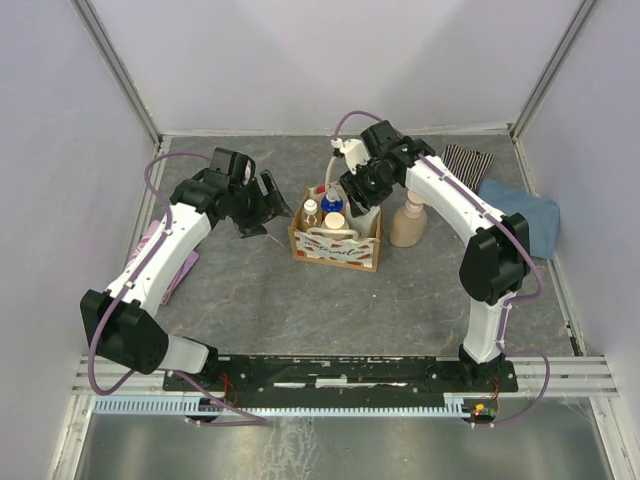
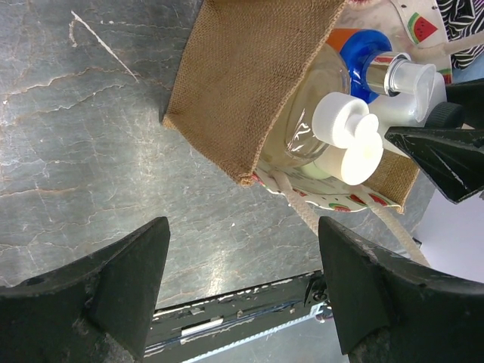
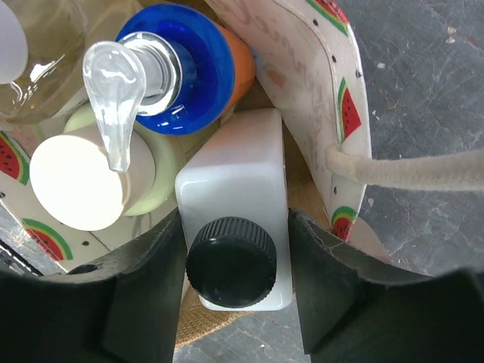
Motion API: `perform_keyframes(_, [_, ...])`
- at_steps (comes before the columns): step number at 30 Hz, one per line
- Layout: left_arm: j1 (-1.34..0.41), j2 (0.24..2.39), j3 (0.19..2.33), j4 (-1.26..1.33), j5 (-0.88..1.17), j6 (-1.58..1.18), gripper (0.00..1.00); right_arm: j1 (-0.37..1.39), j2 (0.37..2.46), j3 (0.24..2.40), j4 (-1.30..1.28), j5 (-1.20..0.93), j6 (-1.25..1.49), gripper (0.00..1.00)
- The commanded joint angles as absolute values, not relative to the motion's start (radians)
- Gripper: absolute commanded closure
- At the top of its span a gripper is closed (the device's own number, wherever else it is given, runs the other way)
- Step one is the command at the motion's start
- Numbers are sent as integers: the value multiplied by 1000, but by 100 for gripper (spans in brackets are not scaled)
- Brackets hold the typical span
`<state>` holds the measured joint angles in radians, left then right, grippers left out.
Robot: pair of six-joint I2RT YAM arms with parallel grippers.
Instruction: Take the personal care products out of the canvas bag
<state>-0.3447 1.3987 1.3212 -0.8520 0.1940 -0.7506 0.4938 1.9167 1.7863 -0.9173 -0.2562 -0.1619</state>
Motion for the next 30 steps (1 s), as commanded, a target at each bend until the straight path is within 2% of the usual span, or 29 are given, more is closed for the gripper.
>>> perform_keyframes(1, [-350,1390,1331,-804,222,-779,15,496,1879,1870,-954,-224,-106,51])
perform_keyframes(5, [-350,1396,1338,-803,227,-783,15,496,1834,1965,-964,-195,-70,56])
perform_keyframes(17, [-349,1384,1325,-799,227,-782,15,486,1867,2395,-1092,-24,8,56])
perform_keyframes(23, [-349,1367,1309,-798,220,-781,15,414,1815,2373,-987,18,94,56])
perform_keyframes(30, [-350,1372,1304,-758,215,-784,15,346,1838,2358,-1024,65,108,55])
